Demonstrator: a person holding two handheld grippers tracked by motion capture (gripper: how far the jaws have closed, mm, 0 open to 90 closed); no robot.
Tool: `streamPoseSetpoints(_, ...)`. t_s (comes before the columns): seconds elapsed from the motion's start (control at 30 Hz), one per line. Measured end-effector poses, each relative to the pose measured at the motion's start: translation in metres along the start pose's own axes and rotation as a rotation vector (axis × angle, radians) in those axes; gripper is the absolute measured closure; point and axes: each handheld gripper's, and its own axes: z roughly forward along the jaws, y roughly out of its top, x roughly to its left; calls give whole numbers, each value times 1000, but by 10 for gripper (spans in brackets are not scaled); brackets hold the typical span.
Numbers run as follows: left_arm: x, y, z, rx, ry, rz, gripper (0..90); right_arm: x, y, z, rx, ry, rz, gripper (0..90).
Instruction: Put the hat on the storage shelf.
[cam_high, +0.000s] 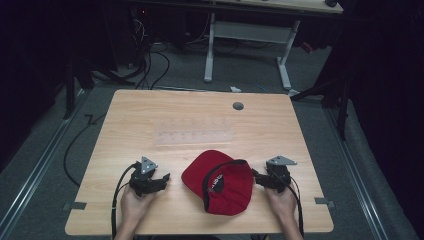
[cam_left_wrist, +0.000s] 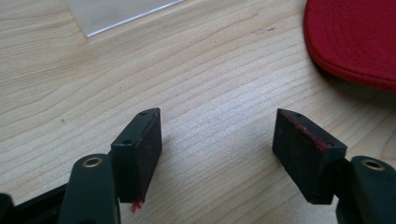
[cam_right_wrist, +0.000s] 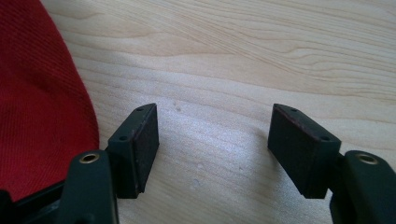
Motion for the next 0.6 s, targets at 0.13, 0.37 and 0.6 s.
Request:
streamPoseSetpoints(0.13, 0, 0, 0, 0, 0, 0, 327, 0, 0, 0, -3, 3, -2, 374)
streamPoseSetpoints(0.37, 0, 0, 0, 0, 1, -4, 321, -1, 0, -1, -5, 14, 12, 380)
streamPoseSetpoints(0.6, 0, 0, 0, 0, 5, -3, 309, -2, 0, -2, 5, 0, 2, 386)
